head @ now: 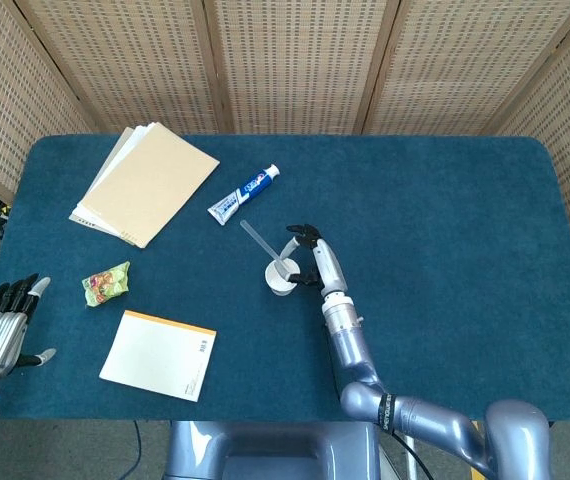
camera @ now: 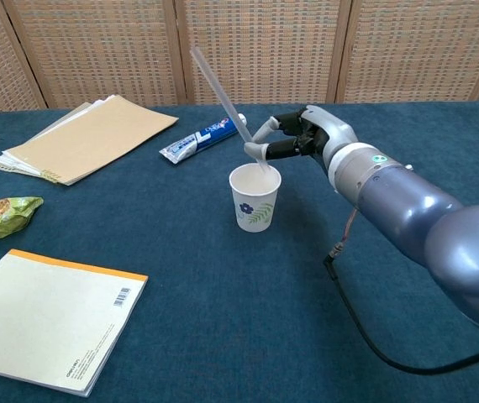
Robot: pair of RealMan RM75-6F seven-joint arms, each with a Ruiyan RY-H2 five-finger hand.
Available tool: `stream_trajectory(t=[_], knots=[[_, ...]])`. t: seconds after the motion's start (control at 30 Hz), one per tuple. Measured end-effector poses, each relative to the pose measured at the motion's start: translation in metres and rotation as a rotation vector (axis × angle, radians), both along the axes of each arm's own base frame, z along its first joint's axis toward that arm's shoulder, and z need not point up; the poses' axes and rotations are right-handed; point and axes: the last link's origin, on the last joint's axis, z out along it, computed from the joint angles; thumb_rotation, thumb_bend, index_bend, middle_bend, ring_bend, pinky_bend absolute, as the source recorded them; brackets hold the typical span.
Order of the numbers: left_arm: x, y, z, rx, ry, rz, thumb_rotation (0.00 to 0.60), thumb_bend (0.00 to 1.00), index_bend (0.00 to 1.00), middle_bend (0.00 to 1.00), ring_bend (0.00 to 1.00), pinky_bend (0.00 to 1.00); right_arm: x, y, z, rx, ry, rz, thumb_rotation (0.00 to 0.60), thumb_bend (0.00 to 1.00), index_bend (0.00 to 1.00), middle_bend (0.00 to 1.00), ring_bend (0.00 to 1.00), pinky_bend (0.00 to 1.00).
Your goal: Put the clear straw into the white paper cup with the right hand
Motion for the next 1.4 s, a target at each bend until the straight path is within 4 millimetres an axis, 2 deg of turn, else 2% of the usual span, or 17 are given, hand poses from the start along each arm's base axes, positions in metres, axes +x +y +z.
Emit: stream_trajectory(t=[0.37,0.63,0.73,1.0,1.23,1.4], knots=[[0.003,0.000,-0.002,-0.007,-0.002,-0.015,0.600,0.09,0.00,0.00,0.00,0.00,-0.015,0.008,-0.004,0.015,-0.018,-0.034,0.600,0.47,0.59,0.24,0.00,0.00],[0.003,0.001,-0.003,-0.008,-0.003,-0.016,0.600,0.09,0.00,0.00,0.00,0.00,-0.016,0.014,-0.010,0.040,-0.003,-0.012,0.600,0.36,0.37,0.06,0.00,0.00],[0.003,0.001,-0.003,-0.009,-0.003,-0.017,0.600,0.09,0.00,0.00,0.00,0.00,-0.015,0.016,-0.012,0.052,0.001,-0.003,0.600,0.36,0.33,0.04,0.00,0.00],[0.004,0.001,-0.002,-0.007,-0.007,-0.018,0.600,0.09,0.00,0.00,0.00,0.00,-0.015,0.017,-0.011,0.055,-0.002,0.005,0.600,0.35,0.31,0.03,0.00,0.00],[0.004,0.001,-0.002,-0.006,-0.005,-0.019,0.600,0.09,0.00,0.00,0.00,0.00,-0.019,0.013,0.006,0.024,0.009,0.033,0.600,0.33,0.28,0.01,0.00,0.00],[0.004,0.001,-0.002,0.002,-0.007,-0.024,0.600,0.09,0.00,0.00,0.00,0.00,-0.030,0.009,0.036,-0.035,0.067,0.071,0.600,0.33,0.28,0.00,0.00,0.00]])
